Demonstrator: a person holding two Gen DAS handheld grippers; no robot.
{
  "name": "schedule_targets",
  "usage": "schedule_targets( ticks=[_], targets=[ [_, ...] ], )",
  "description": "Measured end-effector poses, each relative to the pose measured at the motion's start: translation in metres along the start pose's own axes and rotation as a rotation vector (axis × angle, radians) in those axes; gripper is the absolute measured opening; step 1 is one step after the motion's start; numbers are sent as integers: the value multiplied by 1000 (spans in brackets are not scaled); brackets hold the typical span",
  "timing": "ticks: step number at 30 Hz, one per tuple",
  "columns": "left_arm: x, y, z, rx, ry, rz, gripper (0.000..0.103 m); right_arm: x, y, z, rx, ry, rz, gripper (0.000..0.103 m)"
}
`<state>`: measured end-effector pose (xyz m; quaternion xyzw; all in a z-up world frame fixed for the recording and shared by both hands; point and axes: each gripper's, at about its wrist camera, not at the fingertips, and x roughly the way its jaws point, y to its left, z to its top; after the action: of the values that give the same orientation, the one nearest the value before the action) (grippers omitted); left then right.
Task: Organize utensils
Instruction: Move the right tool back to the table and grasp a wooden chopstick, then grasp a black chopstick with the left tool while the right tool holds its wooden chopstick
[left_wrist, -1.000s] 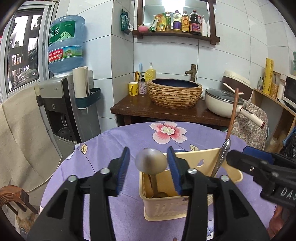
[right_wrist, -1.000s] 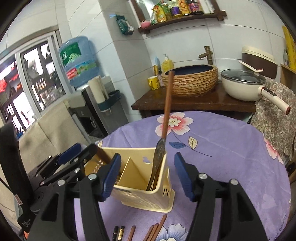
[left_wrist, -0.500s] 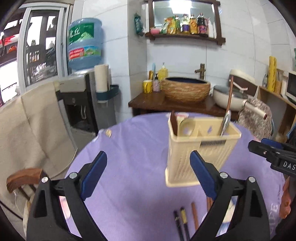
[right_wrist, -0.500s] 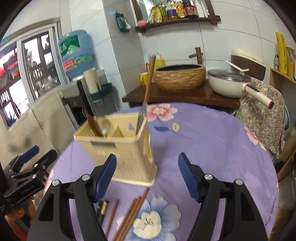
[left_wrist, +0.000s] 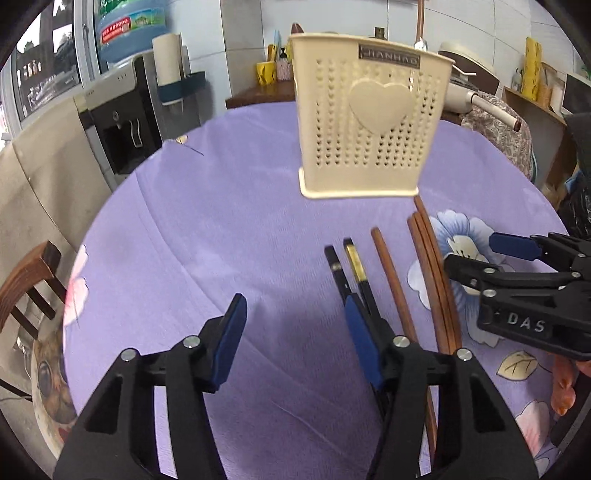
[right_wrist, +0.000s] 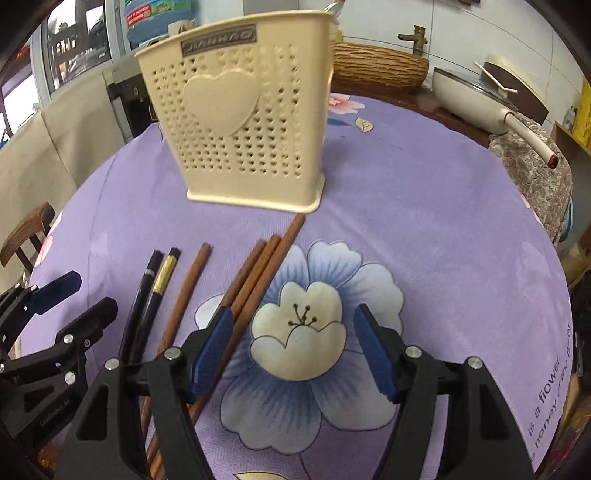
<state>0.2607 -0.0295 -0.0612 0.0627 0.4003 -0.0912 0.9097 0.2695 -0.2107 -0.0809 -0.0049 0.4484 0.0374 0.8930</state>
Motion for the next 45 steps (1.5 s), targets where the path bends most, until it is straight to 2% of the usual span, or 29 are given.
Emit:
schedule_targets(
  ticks=[8,10,11,12,13,15,17,21,24,26,28,33,35,37,41,45],
  targets=[
    [11,-7,-5,-5,23,-41,55,0,3,-1,-26,15,-30,65],
    [12,-3,-7,-16,31,-41,55,-2,-4,1,-14,29,-60,65],
    [11,0,-6,-19,28,-31,55,-2,-12,0,-4,44,-106,62],
    [11,4,-5,-16,24,-1,55,-4,-22,0,13,36,-110,60],
    [10,11,-6,-16,22,41,55,-7,-29,-1,37,25,-81,60],
    [9,24,-5,-47,28,68,55,-8,-39,-3,97,39,-46,60],
    [10,32,-2,-83,37,91,55,-11,-34,-3,88,19,-33,60],
    [7,21,3,-67,17,42,55,-10,-14,7,66,10,30,59],
    [9,11,5,-42,11,61,55,-2,-5,18,50,22,8,51],
    [12,10,6,-52,18,65,55,8,-5,24,87,60,26,43],
    [14,12,6,-66,26,56,55,15,-6,27,119,74,24,41],
    [19,13,5,-79,40,62,55,27,0,43,152,75,-51,25],
    [21,13,6,-81,45,64,55,32,-5,49,192,72,-72,14],
    [24,13,7,-75,58,68,55,36,-8,55,225,75,-73,13],
    [31,15,11,-92,77,61,55,38,-1,58,194,69,-108,13],
    [36,12,17,-85,89,55,47,39,6,58,196,70,-111,11]
  ],
)
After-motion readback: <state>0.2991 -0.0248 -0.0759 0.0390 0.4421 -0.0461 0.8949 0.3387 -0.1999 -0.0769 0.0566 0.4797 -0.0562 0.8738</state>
